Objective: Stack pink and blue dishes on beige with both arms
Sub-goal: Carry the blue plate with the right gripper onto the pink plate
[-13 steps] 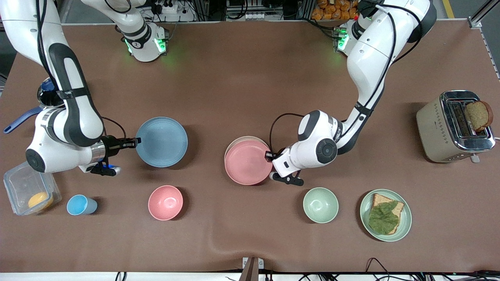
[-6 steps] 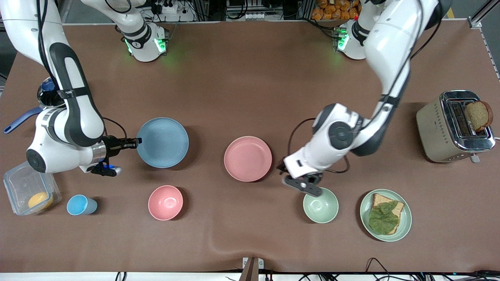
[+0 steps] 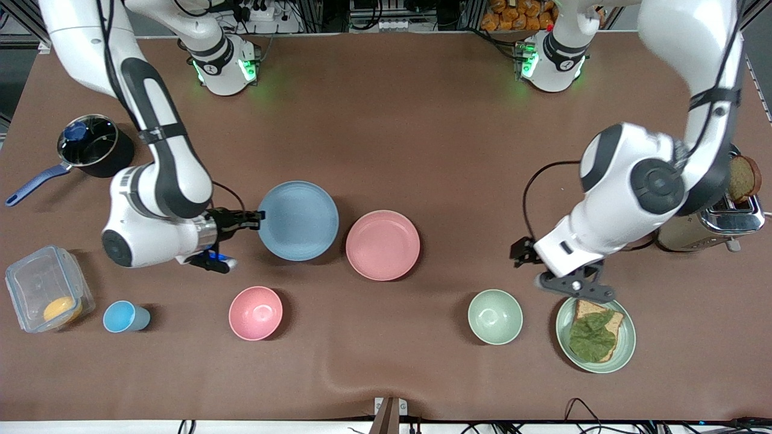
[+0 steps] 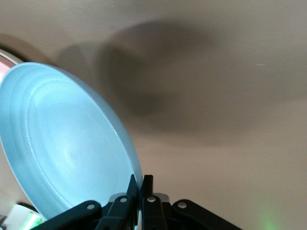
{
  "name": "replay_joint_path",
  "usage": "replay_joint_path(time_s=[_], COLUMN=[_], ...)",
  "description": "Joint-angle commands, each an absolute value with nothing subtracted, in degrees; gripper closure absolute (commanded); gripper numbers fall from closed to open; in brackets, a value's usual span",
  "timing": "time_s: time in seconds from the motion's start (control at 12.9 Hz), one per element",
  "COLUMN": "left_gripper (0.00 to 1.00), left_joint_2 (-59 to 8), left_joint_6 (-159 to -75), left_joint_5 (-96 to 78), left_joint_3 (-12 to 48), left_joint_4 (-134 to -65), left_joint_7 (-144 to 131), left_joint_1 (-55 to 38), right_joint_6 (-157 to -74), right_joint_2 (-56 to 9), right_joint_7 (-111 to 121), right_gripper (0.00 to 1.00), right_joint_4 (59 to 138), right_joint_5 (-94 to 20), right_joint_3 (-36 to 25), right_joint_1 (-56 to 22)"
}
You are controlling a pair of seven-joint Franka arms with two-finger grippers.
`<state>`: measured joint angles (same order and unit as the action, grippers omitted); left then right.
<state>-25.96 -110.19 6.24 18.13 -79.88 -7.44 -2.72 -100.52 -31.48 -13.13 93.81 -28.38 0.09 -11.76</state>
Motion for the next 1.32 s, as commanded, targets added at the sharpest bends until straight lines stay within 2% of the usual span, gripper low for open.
replay_joint_path(time_s=[0.0, 0.16, 0.31, 0.47, 0.62, 0.7, 1.24], left_gripper=[0.0, 0.0, 0.0, 0.0, 0.0, 0.0, 0.0], left_joint_2=[-19.18, -17.24, -13.55, -6.46, -0.03, 1.65, 0.35], left_joint_6=[-103.3, -101.78, -101.87, -102.21, -102.66, -102.57, -98.18], left_joint_5=[6.68, 5.55, -0.24, -1.4, -1.41, -1.23, 0.09], left_joint_3=[17.93, 16.97, 11.89, 1.98, 0.88, 0.88, 0.61], left_joint_4=[-81.74, -81.65, -82.35, -87.59, -96.37, -98.68, -95.71], left_joint_7=[-8.26, -9.83, -10.64, -10.37, -10.02, -10.45, -10.11], left_joint_1=[-0.98, 0.69, -0.17, -6.21, -5.98, -5.89, -5.98], right_joint_6=[-104.3, -107.21, -110.99, -112.85, -113.2, -113.46, -117.59], right_joint_2=[-35.59, -37.7, -38.41, -39.19, -39.9, -40.16, -42.62], right_joint_7=[-17.48, -18.45, -18.72, -18.63, -18.63, -18.63, -18.63], right_gripper=[1.0, 1.0, 1.0, 1.0, 1.0, 1.0, 1.0], right_joint_4=[90.18, 87.9, 87.36, 86.23, 85.43, 85.26, 84.55], right_joint_5=[-32.24, -34.18, -36.9, -37.0, -37.0, -37.0, -37.0], right_joint_3=[-0.44, -0.35, -0.35, -0.35, -0.35, -0.35, -0.35], right_joint_1=[-15.45, -17.92, -19.86, -21.35, -22.67, -23.55, -25.75])
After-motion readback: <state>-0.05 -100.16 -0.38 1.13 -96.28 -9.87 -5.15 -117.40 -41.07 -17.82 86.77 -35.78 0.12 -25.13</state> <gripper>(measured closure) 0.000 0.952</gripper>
